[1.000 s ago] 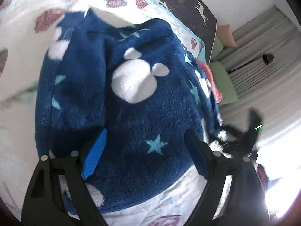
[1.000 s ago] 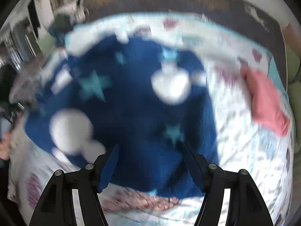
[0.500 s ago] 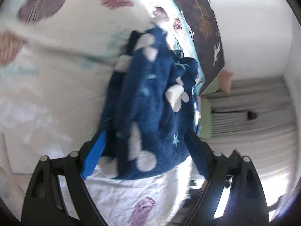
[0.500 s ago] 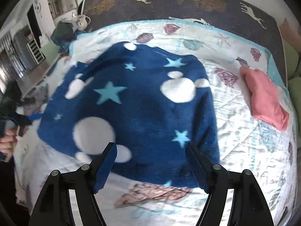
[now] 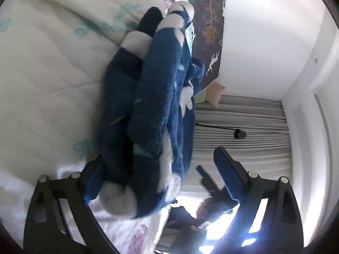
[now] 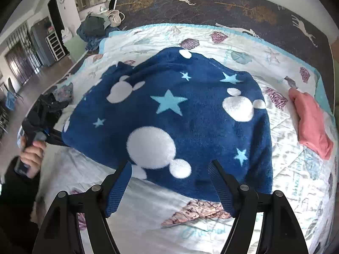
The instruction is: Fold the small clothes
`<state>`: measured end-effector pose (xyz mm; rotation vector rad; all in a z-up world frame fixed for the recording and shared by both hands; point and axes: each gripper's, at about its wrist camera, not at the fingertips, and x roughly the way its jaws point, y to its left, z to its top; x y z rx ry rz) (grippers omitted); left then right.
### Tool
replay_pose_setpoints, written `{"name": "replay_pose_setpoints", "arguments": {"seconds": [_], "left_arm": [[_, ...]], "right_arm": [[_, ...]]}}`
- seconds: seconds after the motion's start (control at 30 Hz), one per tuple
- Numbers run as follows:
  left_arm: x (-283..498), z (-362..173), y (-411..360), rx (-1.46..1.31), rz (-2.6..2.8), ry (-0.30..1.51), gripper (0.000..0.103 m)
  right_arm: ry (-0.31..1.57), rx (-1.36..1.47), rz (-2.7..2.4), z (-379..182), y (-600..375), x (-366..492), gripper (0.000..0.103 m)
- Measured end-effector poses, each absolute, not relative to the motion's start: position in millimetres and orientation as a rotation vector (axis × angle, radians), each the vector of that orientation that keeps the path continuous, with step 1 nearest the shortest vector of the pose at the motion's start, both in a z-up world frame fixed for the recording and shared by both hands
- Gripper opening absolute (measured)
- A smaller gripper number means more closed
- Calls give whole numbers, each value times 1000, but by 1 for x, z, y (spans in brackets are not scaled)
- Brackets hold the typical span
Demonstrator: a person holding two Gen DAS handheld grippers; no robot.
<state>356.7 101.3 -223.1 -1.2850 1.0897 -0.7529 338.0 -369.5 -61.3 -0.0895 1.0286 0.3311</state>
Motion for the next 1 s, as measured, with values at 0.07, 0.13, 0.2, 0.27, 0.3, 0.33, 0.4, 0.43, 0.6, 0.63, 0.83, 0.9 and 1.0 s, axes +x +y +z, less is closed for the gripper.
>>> {"name": "replay_pose_setpoints", "arguments": {"seconds": [0.07, 0.13, 0.2, 0.27, 0.3, 0.33, 0.4, 0.43, 0.6, 0.63, 0.83, 0.9, 1.0], "left_arm": [[353, -214, 86, -1199, -685, 1049, 89], [342, -198, 75, -1055, -593, 1007, 81], [331, -180, 56, -867, -498, 960, 75], [324, -174, 45, -783, -444, 930, 71], [321, -173, 42, -777, -425, 917, 68], [319, -172, 38, -774, -405, 901, 66], [313, -165, 32, -721, -341, 860, 60], [308, -157, 23, -650, -300, 833, 59], [294, -118, -32, -263, -183, 690, 57], [287, -113, -39, -219, -177, 667, 57], [291, -104, -54, -196, -187, 620, 56], [288, -103, -56, -189, -191, 612, 57], [280, -106, -55, -189, -200, 601, 57]], "right_arm": [[1035, -38, 354, -56, -366, 352, 77], [1055, 17, 389, -50, -358, 371, 77], [1099, 94, 428, -44, -344, 400, 77], [1174, 162, 469, -40, -321, 436, 77], [1216, 149, 461, -41, -306, 451, 77], [1262, 96, 435, -42, -288, 464, 77], [1333, -49, 402, -47, -239, 491, 77], [1357, -71, 428, -49, -217, 502, 77], [1521, -207, 508, -68, -112, 533, 77], [1518, -255, 491, -70, -98, 534, 77], [1581, -687, 313, -106, -48, 529, 77], [1590, -754, 247, -118, -46, 527, 77], [1618, -832, 229, -135, -45, 522, 78]]}}
